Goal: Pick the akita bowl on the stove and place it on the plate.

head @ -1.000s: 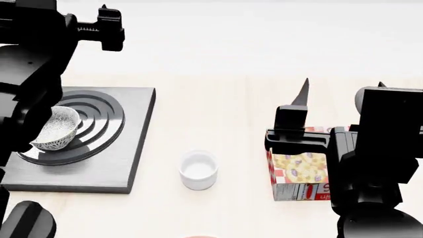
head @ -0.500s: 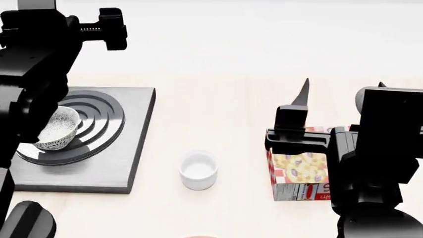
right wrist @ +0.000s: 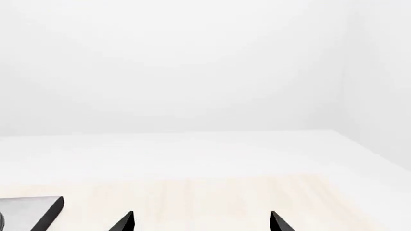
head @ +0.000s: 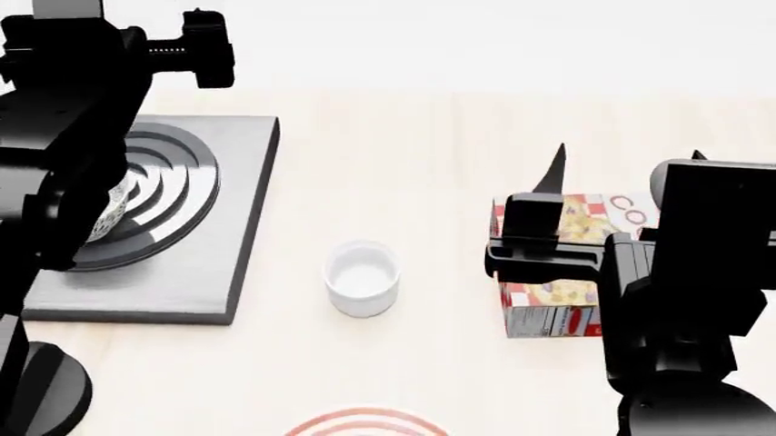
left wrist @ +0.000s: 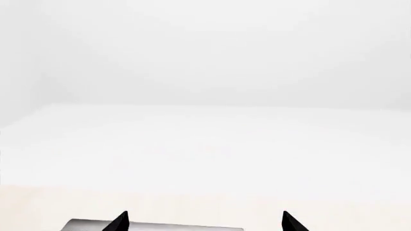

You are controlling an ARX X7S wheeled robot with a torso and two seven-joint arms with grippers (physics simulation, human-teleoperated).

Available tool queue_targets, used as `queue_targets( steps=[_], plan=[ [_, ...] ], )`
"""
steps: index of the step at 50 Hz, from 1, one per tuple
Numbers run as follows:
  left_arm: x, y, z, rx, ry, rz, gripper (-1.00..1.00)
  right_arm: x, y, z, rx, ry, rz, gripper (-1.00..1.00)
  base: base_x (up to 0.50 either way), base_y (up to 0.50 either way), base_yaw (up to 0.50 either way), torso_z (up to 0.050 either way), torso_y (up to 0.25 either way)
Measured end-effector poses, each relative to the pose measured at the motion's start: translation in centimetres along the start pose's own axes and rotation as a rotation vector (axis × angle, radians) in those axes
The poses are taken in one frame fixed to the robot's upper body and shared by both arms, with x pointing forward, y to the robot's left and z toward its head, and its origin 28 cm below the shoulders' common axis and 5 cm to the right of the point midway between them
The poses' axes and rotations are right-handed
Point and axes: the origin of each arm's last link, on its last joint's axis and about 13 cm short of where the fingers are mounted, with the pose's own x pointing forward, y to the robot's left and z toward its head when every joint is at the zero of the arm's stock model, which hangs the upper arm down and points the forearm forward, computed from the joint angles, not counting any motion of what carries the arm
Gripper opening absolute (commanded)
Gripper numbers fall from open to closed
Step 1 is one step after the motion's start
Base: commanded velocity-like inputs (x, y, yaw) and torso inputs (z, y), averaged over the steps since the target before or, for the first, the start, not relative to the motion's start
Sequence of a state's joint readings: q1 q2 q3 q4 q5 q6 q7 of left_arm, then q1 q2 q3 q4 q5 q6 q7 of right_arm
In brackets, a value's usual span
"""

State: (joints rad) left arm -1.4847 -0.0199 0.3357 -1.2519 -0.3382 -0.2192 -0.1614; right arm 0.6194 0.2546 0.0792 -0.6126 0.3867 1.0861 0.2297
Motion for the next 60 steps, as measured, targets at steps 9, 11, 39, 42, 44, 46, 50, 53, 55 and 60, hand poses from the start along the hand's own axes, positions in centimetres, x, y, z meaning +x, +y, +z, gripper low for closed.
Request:
queue_targets(
  steps=[9,11,39,42,44,46,50,53,55,60],
  plan=[
    [0.0,0.0,-0.1,0.015,-0.001,-0.001,1.0,0.0,0.0,0.0,0.0,0.0,0.002,1.0,0.0,0.0,0.0,0.0,-0.125],
    [0.0,0.0,0.0,0.02,-0.008,-0.002,1.0,0.0,0.0,0.0,0.0,-0.001,0.002,1.0,0.0,0.0,0.0,0.0,-0.25],
    [-0.2,0.2,-1.3,0.185,0.087,0.091,1.0,0.0,0.0,0.0,0.0,0.0,0.002,1.0,0.0,0.0,0.0,0.0,-0.016],
    [-0.3,0.3,-1.6,0.204,0.1,0.109,1.0,0.0,0.0,0.0,0.0,0.0,0.002,1.0,0.0,0.0,0.0,0.0,0.0],
    [-0.3,0.3,-1.7,0.214,0.108,0.119,1.0,0.0,0.0,0.0,0.0,0.0,0.002,1.0,0.0,0.0,0.0,0.0,0.0],
    [-0.3,0.4,-1.9,0.224,0.117,0.129,1.0,0.0,0.0,0.1,-0.001,0.0,0.002,1.0,0.0,0.0,0.0,0.0,0.0],
    [-0.4,0.5,-2.2,0.24,0.135,0.146,1.0,0.0,0.0,0.1,-0.001,0.0,0.002,1.0,0.0,0.0,0.0,0.0,0.0],
    [-0.4,0.5,-2.4,0.249,0.147,0.158,1.0,-0.1,0.0,0.1,-0.001,0.0,0.002,1.0,0.0,0.0,0.0,0.0,0.0],
    [-0.4,0.5,-2.5,0.252,0.154,0.165,1.0,-0.1,0.0,0.1,-0.001,0.0,0.002,1.0,0.0,0.0,0.0,0.0,0.0],
    [-0.5,0.6,-2.8,0.257,0.17,0.181,1.0,-0.1,0.0,0.1,-0.001,0.0,0.002,1.0,0.0,0.0,0.0,0.0,0.0]
  ],
)
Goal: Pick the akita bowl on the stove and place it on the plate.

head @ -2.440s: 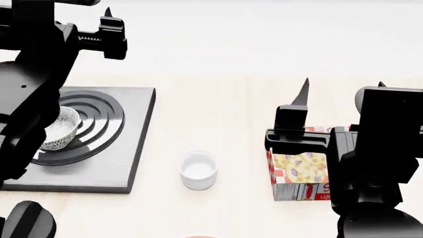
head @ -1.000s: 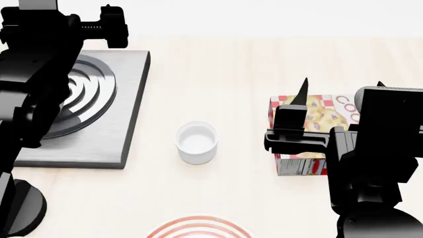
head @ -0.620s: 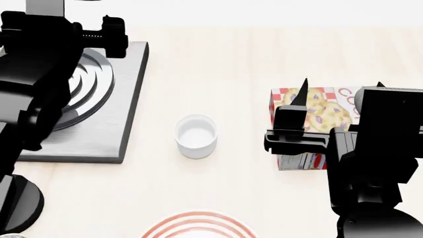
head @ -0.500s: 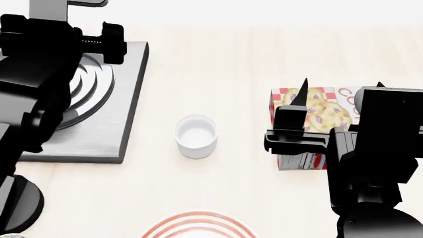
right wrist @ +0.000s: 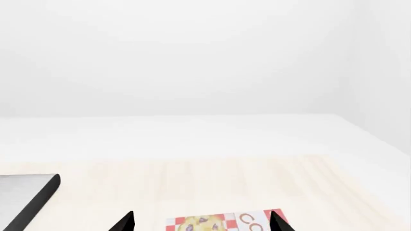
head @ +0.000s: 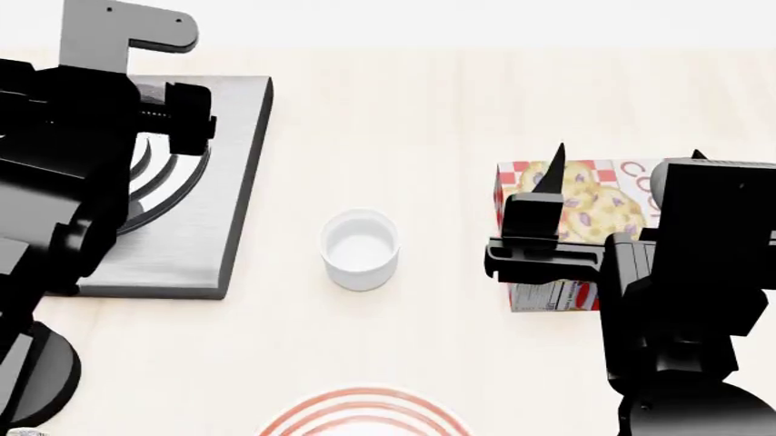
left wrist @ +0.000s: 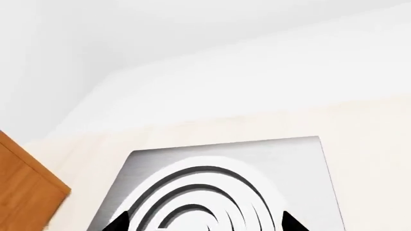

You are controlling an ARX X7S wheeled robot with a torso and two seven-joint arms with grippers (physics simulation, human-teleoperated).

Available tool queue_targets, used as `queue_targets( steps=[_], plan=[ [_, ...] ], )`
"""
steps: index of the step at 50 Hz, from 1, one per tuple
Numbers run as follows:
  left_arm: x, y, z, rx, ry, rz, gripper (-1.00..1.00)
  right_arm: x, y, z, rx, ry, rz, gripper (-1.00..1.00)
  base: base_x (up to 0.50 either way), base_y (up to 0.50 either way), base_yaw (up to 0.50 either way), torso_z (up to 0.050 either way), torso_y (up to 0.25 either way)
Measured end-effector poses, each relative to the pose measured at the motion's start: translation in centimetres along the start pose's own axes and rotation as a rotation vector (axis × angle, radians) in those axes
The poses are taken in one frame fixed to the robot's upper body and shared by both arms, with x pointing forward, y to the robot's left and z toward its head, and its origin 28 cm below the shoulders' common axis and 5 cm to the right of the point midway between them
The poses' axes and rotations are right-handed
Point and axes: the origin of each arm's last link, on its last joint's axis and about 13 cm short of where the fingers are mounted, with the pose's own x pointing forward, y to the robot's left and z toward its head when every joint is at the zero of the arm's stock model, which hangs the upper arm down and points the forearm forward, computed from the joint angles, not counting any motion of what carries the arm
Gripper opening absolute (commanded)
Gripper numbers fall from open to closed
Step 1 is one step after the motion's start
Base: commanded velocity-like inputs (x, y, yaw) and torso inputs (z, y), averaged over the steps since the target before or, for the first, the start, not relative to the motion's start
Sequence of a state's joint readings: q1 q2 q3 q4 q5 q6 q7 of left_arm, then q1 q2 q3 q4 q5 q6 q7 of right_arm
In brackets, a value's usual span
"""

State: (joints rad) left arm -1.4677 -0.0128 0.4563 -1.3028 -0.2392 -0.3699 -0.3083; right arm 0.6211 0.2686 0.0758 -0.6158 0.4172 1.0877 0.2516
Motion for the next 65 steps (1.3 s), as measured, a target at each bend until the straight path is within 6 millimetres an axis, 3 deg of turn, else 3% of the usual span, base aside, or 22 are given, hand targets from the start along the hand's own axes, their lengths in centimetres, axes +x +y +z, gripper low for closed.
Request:
queue_targets(
  steps=[65],
  plan=[
    [0.0,0.5,-3.0,0.026,0.148,0.092,1.0,0.1,0.0,0.0,-0.003,0.0,0.001,1.0,0.0,0.0,0.0,0.0,0.0]
  ],
)
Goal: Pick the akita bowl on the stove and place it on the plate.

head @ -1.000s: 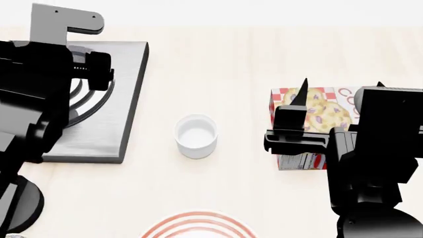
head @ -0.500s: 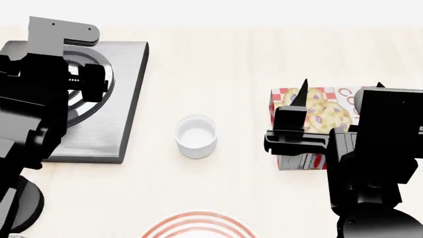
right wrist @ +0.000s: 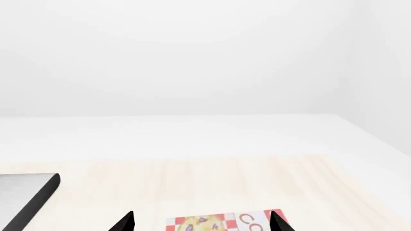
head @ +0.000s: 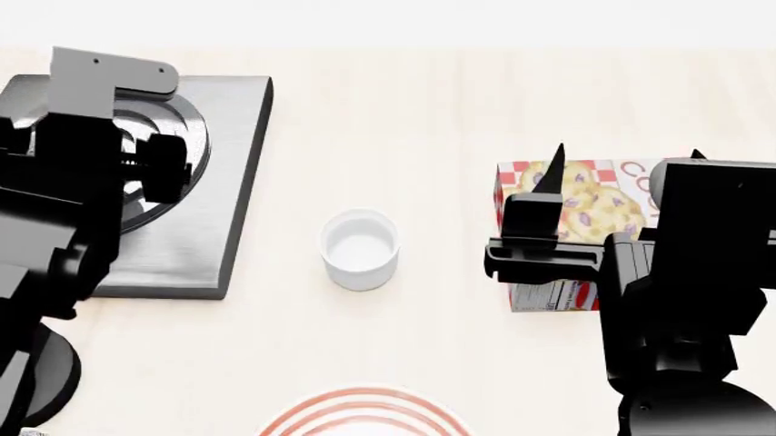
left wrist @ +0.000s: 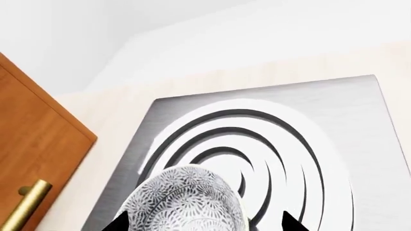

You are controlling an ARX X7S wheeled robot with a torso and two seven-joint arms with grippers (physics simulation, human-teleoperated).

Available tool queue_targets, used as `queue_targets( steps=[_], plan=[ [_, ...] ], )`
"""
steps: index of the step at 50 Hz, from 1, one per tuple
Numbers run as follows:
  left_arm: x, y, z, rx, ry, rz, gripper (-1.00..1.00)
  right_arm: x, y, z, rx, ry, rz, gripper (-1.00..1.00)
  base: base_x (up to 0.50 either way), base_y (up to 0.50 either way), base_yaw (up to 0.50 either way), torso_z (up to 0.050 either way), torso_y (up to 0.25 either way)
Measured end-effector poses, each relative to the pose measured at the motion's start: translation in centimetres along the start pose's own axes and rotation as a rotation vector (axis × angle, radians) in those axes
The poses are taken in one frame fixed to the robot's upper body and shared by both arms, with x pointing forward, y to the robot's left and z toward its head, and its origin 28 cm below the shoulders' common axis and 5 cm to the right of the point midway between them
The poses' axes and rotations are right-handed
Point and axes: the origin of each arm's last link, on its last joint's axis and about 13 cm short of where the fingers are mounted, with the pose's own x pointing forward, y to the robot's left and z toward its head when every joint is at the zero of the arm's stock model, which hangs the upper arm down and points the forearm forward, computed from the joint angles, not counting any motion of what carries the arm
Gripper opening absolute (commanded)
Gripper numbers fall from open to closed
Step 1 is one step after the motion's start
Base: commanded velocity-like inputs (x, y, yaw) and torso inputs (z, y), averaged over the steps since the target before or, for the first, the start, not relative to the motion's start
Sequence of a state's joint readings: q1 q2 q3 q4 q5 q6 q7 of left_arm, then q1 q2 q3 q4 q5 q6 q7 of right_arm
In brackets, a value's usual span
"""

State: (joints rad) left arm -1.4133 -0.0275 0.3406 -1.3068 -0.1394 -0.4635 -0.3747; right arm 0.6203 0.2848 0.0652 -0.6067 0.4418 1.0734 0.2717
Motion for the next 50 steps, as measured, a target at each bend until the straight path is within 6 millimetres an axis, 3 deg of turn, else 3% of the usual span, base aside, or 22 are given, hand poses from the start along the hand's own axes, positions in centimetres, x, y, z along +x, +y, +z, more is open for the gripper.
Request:
queue_targets(
  steps=[50],
  plan=[
    [0.3,0.1,-1.9,0.065,0.032,0.01,1.0,0.0,0.0,0.0,-0.002,-0.001,0.0,1.0,0.0,0.0,0.0,0.0,0.0]
  ],
)
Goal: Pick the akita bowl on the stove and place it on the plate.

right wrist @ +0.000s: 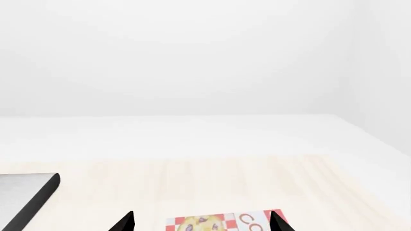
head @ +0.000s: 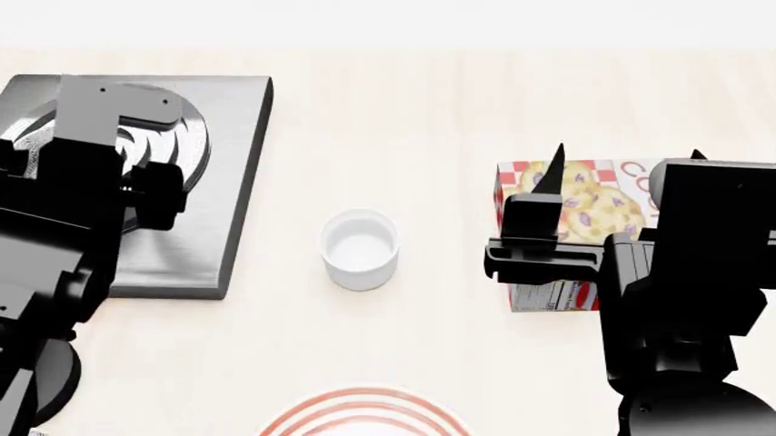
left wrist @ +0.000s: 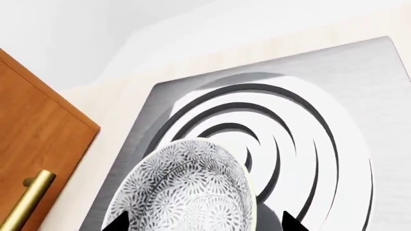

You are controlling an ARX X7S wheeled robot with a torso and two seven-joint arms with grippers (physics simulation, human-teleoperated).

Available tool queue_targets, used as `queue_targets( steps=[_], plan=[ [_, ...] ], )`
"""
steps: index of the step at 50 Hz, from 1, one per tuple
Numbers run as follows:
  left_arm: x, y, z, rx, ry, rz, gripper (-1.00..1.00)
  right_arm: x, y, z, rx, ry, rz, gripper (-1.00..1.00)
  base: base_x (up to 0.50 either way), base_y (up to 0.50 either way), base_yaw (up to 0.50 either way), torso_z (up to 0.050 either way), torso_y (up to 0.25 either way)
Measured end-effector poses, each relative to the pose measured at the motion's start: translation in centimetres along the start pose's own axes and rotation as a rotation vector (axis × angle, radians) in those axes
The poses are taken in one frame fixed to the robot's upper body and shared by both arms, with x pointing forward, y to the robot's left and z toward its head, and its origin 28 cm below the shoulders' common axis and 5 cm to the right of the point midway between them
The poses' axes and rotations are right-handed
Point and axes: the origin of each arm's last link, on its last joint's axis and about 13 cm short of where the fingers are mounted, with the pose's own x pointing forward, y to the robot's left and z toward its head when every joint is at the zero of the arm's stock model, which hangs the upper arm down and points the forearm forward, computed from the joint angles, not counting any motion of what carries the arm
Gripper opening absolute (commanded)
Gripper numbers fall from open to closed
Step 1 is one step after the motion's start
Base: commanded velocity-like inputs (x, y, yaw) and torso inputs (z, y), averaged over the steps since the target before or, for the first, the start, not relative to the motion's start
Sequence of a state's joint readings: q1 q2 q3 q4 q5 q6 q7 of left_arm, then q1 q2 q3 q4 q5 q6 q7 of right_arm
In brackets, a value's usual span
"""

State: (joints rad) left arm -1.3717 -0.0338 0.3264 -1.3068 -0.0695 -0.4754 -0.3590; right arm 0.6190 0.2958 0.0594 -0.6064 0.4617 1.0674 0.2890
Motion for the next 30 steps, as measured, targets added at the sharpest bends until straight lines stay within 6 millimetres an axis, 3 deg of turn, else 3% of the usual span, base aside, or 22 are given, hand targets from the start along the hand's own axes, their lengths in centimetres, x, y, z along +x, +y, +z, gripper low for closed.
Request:
queue_targets(
  steps=[30],
  plan=[
    [0.12,0.04,-0.7,0.022,0.016,-0.001,1.0,0.02,-0.04,-0.03,-0.001,0.0,0.0,1.0,0.0,0.0,0.0,0.0,0.0]
  ],
)
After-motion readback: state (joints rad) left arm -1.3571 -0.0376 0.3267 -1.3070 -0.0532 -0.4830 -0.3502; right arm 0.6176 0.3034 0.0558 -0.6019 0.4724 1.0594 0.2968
